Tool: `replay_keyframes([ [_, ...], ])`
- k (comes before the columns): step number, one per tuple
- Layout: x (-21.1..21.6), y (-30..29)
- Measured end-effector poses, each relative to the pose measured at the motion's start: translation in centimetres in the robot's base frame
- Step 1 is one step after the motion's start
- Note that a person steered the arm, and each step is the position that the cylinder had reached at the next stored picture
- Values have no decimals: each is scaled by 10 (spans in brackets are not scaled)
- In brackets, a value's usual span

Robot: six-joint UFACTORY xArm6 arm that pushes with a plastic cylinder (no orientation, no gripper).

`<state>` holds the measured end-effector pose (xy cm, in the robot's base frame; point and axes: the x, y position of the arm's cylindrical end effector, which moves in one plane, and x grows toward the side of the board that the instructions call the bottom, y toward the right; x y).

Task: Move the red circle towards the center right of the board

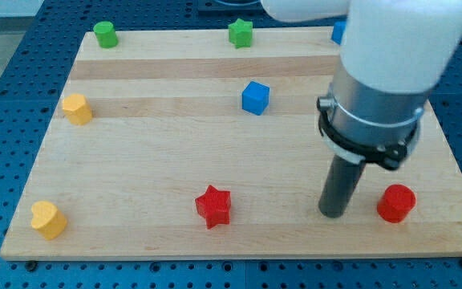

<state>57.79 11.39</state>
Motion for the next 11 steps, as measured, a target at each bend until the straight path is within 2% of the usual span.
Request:
replay_keyframes([
  [1, 27, 14],
  [2, 32, 44],
  [4, 6, 72],
  [6, 10, 119],
  [8, 0, 118],
  [11, -37, 93],
])
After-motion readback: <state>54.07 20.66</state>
